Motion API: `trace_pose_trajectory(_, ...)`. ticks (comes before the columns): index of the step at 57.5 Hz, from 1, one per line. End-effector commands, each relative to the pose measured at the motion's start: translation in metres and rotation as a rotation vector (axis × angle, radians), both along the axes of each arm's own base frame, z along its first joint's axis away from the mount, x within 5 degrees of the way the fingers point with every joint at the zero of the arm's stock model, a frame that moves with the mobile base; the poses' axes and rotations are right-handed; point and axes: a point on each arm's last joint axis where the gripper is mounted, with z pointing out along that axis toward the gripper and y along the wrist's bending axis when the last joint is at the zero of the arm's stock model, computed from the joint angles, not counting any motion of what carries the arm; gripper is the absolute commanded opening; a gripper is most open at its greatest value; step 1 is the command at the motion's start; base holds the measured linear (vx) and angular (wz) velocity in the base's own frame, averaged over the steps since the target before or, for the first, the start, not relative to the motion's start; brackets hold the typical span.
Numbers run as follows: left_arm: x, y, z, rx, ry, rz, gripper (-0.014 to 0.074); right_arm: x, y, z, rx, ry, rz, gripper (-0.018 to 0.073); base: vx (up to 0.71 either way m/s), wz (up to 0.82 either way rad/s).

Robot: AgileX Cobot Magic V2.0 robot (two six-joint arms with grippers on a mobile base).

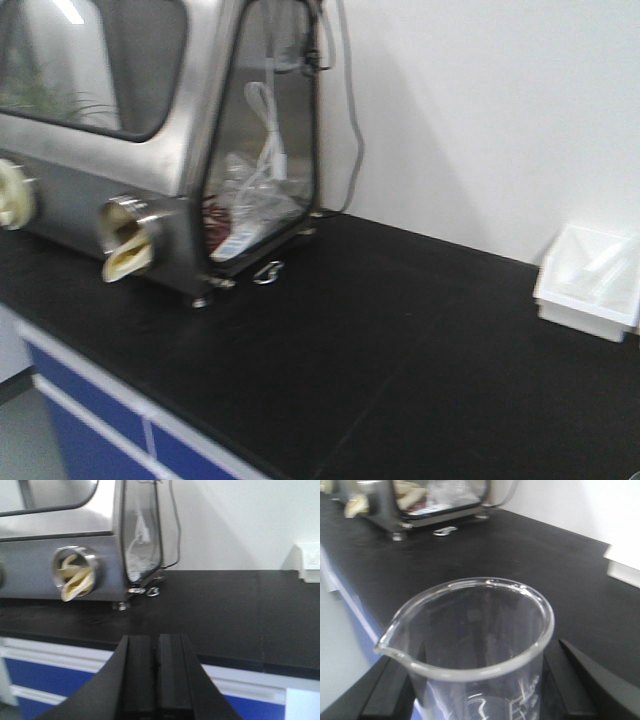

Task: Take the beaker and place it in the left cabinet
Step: 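Drive the base along the benches while holding the beaker in the right gripper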

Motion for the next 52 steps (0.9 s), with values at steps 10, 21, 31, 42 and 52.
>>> trace_pose_trajectory(10, -0.0015, 0.0004, 0.0031, -0.033, -0.081, -0.002, 0.0001, 0.0008, 0.0034, 0.0131, 0.005, -0.064, 0.037, -0.0005, -0.14, 0.55)
trace_pose_trajectory(21, -0.0015, 0.0004, 0.0031, -0.033, -0.081, -0.002, 0.0001, 0.0008, 0.0034, 0.0131, 0.005, -0.064, 0.037, -0.0005, -0.13, 0.50)
trace_pose_trajectory(31, -0.0015, 0.0004, 0.0031, -0.033, -0.081, -0.002, 0.0001, 0.0008, 0.0034, 0.0131, 0.005, -0.064, 0.037, -0.0005, -0.11, 0.47)
trace_pose_trajectory(42, -0.0015, 0.0004, 0.0031, -0.033, -0.081, -0.002, 0.0001, 0.0008, 0.0034, 0.0131, 0.005, -0.064, 0.037, -0.0005, -0.08, 0.53)
trace_pose_trajectory(52, -0.0015, 0.0004, 0.0031, -0.033, -0.081, -0.002, 0.0001, 0.0008, 0.0034, 0.0131, 0.005, -0.064, 0.037, -0.0005, -0.04, 0.61)
